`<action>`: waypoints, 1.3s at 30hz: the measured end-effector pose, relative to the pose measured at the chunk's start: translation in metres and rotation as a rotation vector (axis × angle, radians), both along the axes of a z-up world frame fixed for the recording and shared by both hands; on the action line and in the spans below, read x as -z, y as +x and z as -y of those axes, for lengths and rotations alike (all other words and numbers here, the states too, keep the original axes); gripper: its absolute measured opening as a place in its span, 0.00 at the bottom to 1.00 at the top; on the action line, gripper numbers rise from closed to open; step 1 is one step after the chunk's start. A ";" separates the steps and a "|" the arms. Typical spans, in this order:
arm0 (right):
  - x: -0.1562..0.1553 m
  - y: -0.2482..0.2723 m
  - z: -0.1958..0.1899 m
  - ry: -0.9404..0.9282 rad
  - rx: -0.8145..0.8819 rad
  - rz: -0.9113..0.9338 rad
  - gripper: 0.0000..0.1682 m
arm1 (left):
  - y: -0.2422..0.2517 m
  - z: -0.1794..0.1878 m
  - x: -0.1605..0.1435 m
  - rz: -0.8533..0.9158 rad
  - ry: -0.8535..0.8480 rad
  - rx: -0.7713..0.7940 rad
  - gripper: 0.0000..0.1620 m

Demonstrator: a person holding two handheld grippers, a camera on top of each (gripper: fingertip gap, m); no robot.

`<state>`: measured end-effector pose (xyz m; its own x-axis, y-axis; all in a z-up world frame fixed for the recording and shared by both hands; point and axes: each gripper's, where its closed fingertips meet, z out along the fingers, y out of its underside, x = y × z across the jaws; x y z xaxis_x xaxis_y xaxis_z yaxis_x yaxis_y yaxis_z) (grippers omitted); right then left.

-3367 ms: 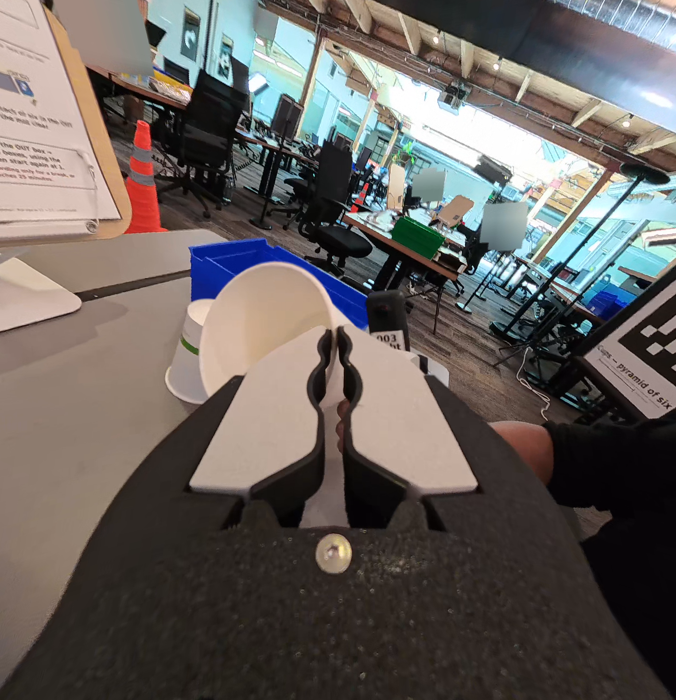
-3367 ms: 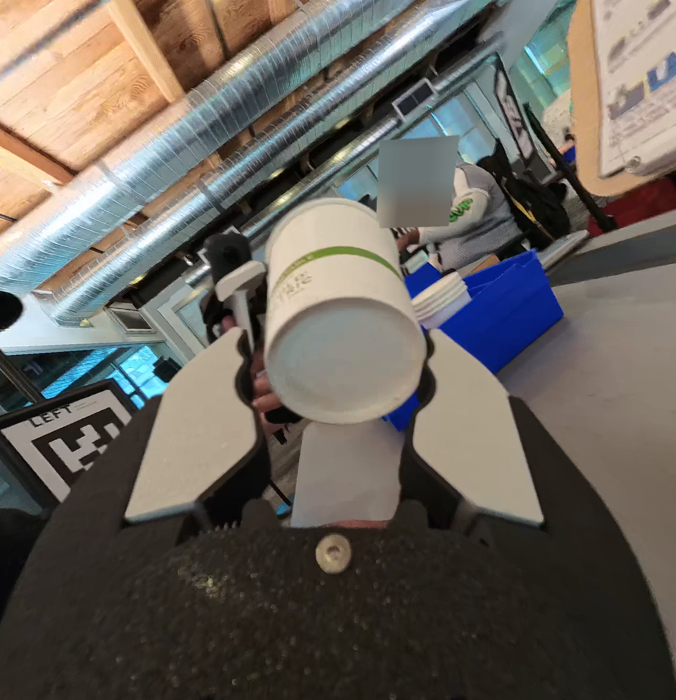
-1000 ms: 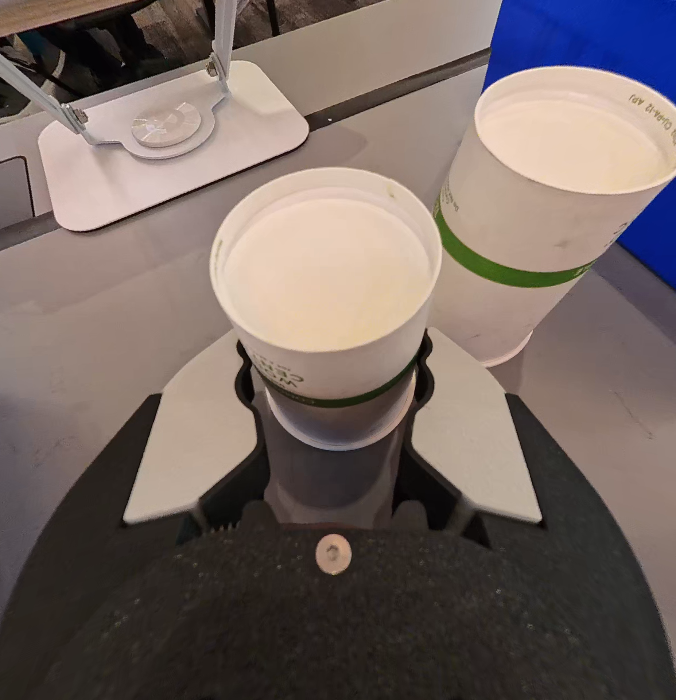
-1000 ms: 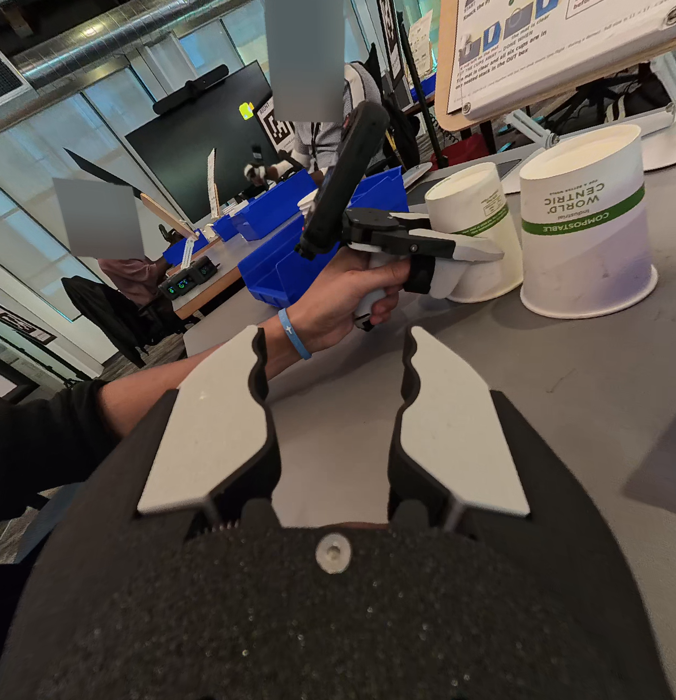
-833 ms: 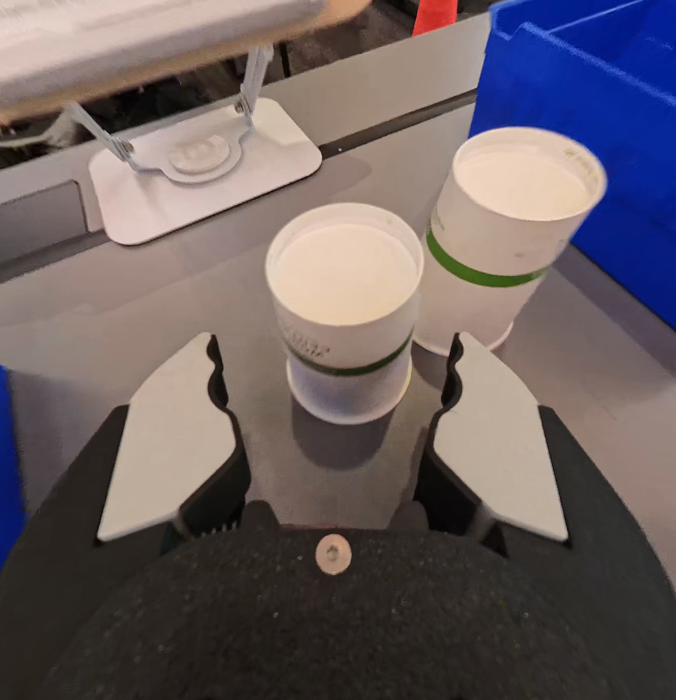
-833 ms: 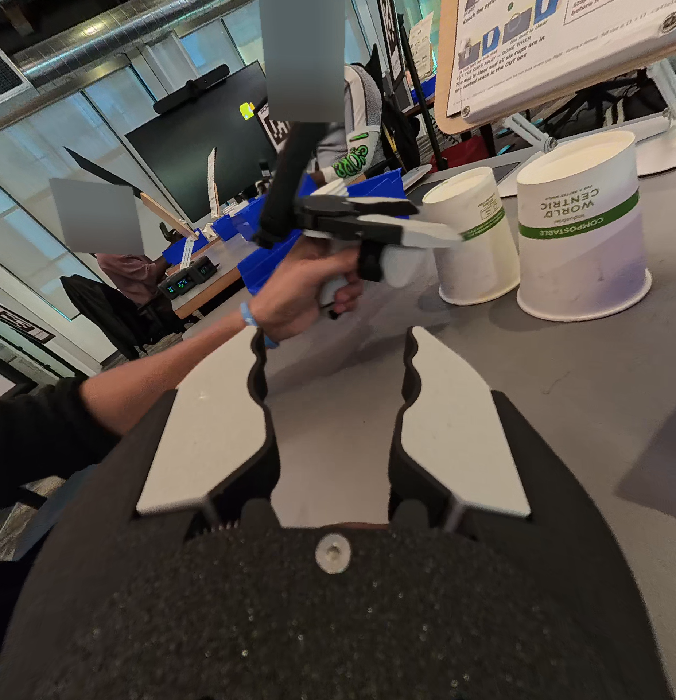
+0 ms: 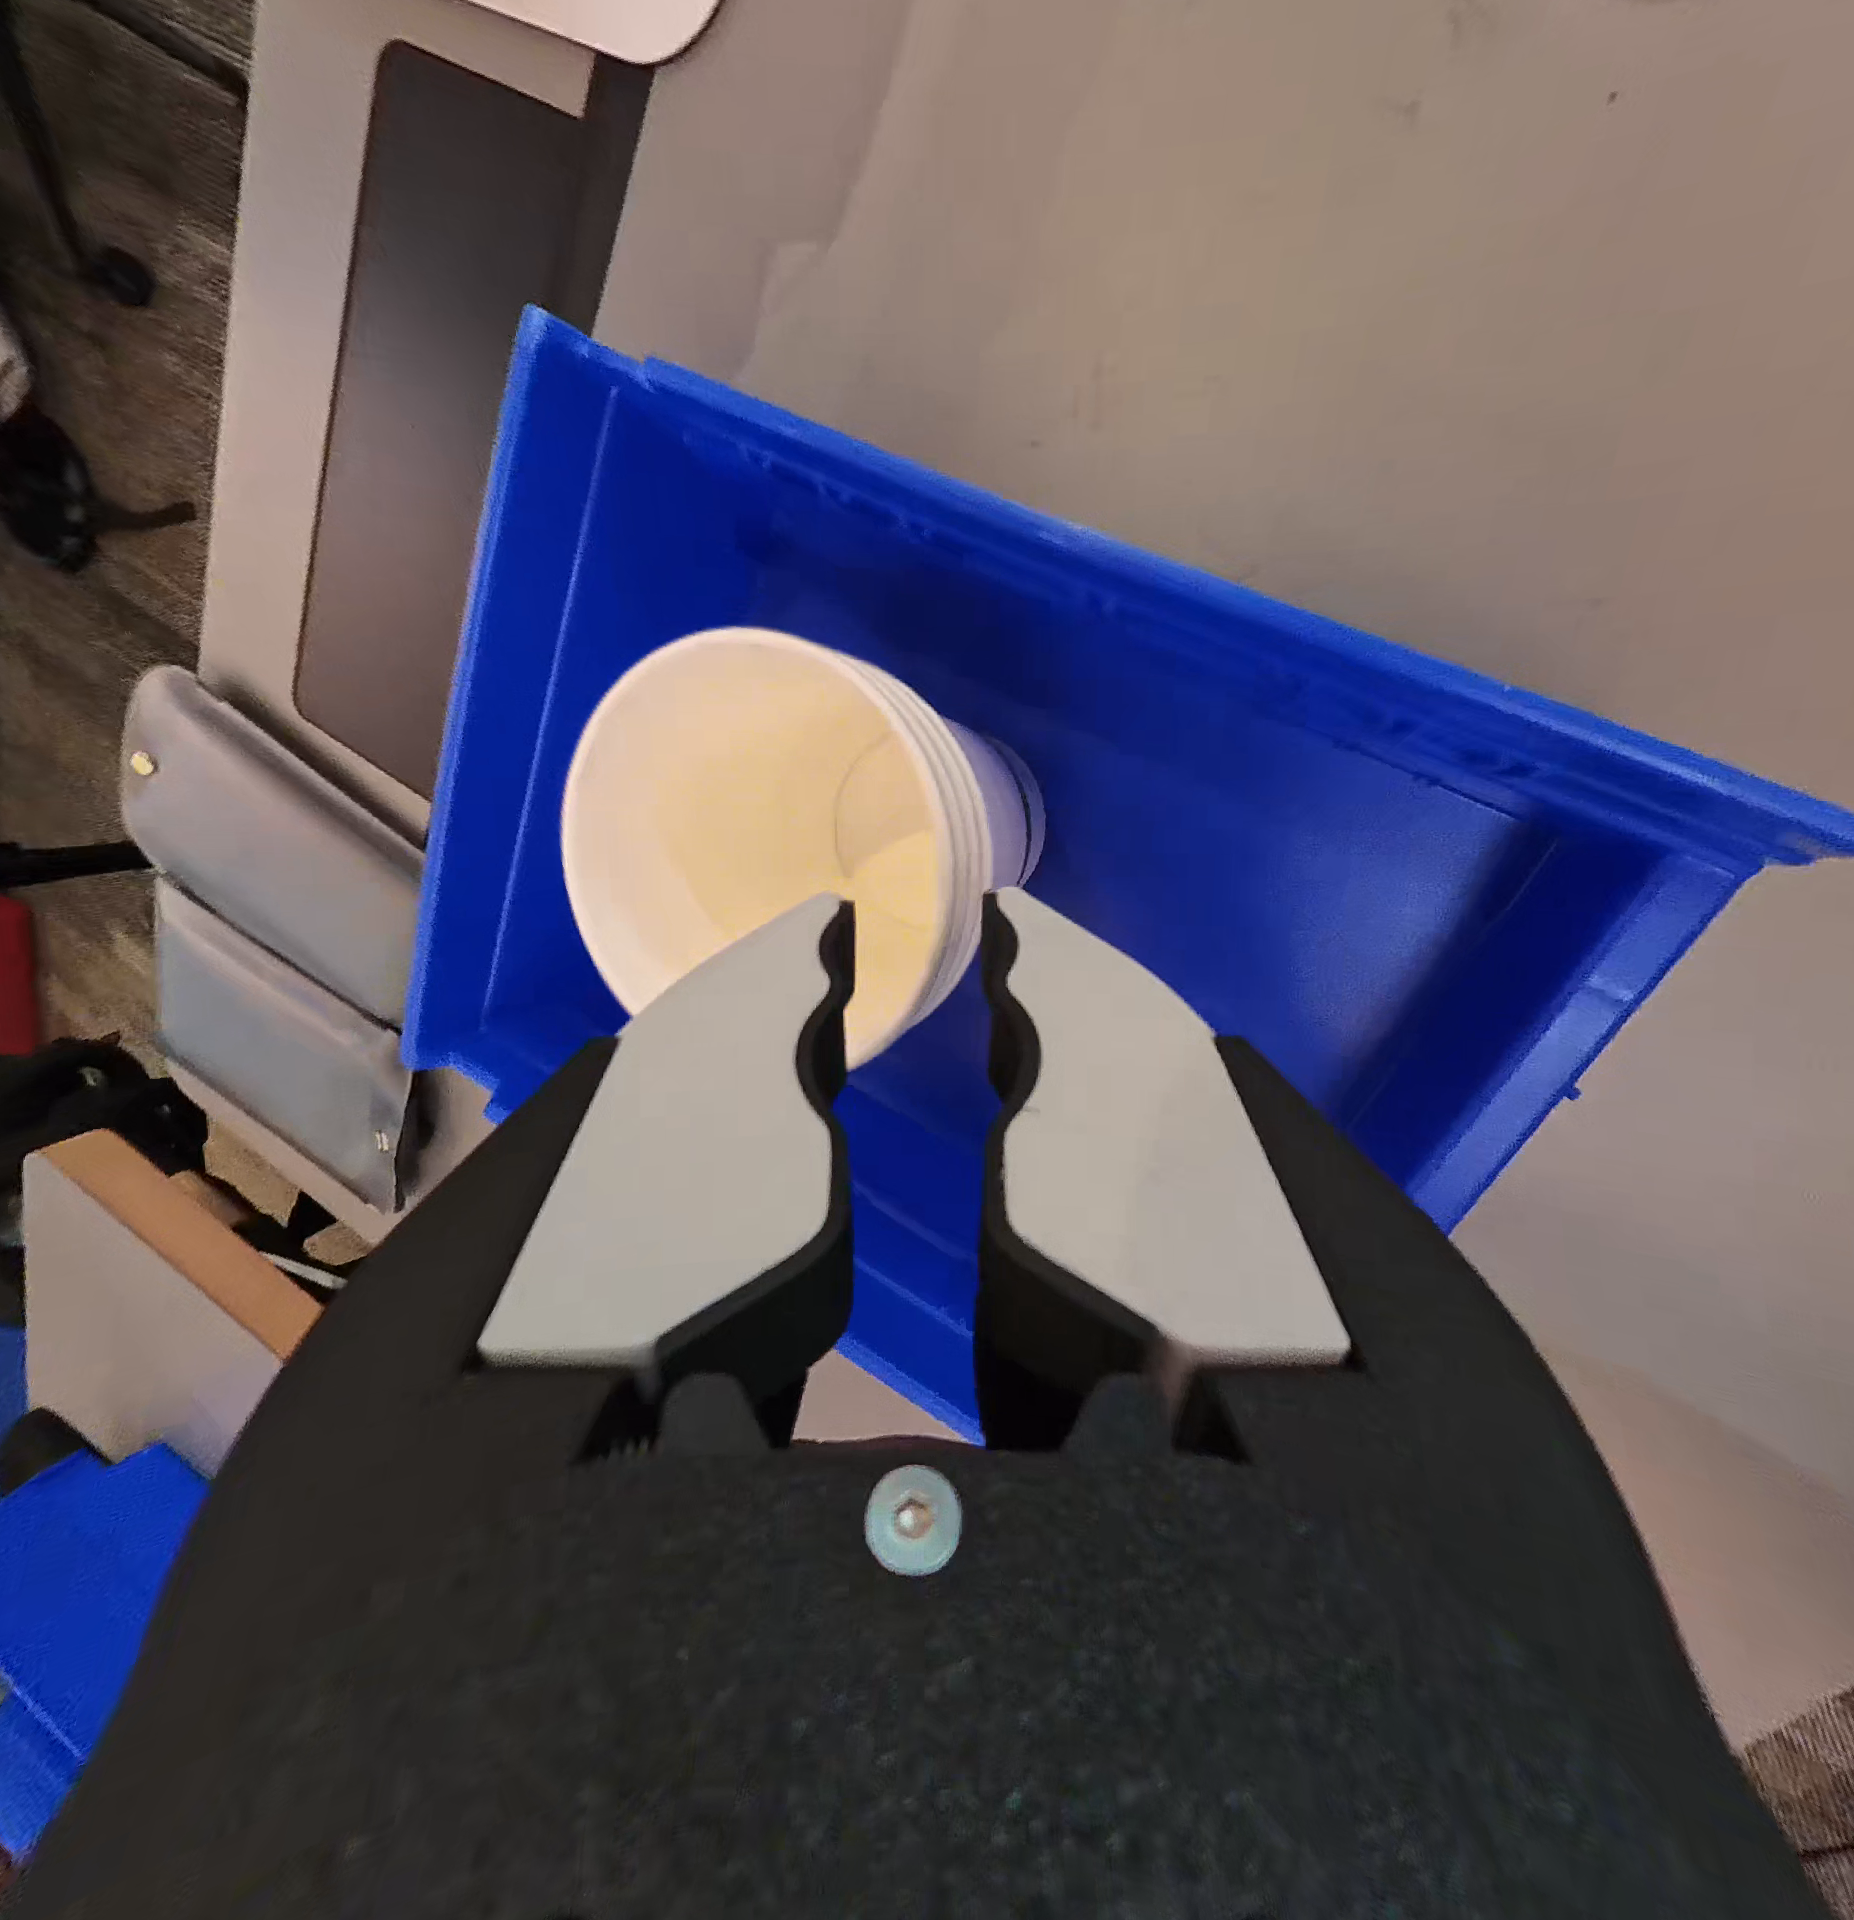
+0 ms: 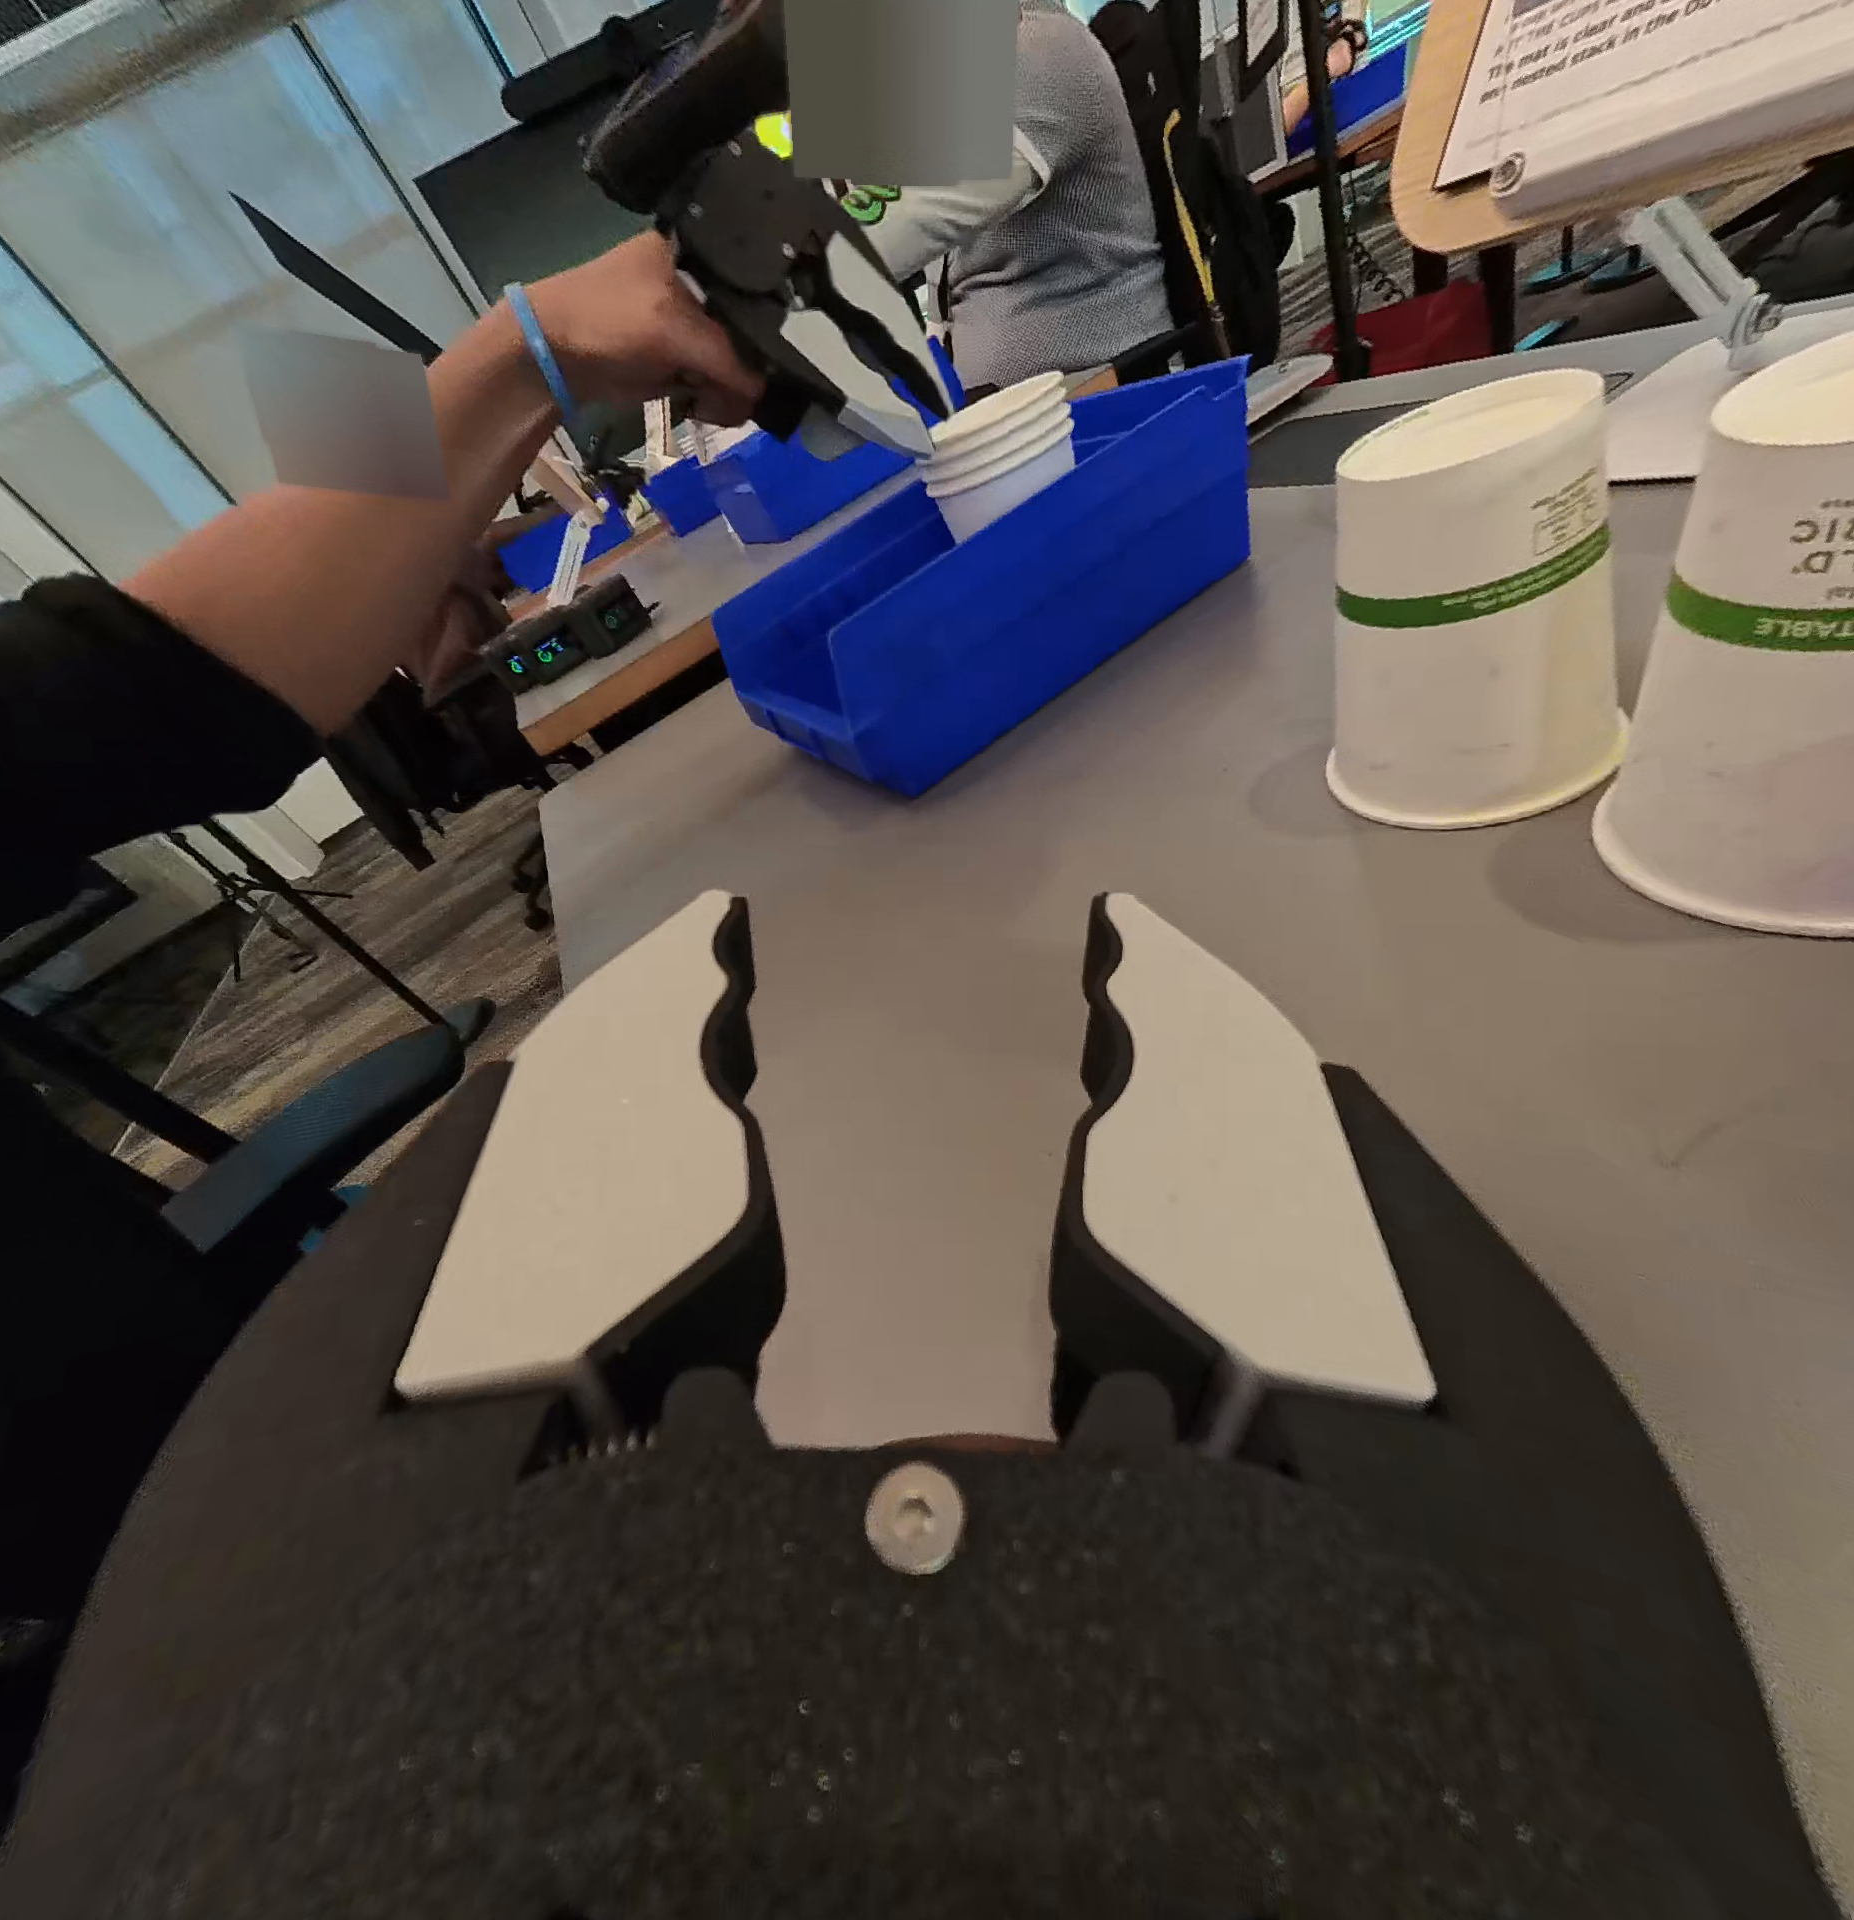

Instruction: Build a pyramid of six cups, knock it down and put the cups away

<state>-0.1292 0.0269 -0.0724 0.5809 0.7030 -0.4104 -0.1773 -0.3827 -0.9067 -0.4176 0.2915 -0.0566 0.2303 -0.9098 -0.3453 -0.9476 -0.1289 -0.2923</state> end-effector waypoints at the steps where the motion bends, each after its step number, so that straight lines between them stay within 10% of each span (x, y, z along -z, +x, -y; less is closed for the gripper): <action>1: 0.000 0.000 0.000 0.003 0.000 0.003 0.36 | 0.000 0.000 0.003 -0.008 -0.015 0.007 0.14; 39: 0.015 -0.012 -0.001 -0.041 -0.049 0.033 0.35 | 0.006 0.018 -0.028 0.097 -0.186 0.001 0.02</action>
<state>-0.1408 0.0274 -0.0869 0.5598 0.7139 -0.4208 -0.1277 -0.4273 -0.8950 -0.4117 0.2740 -0.0284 0.2532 -0.9560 -0.1480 -0.9163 -0.1879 -0.3536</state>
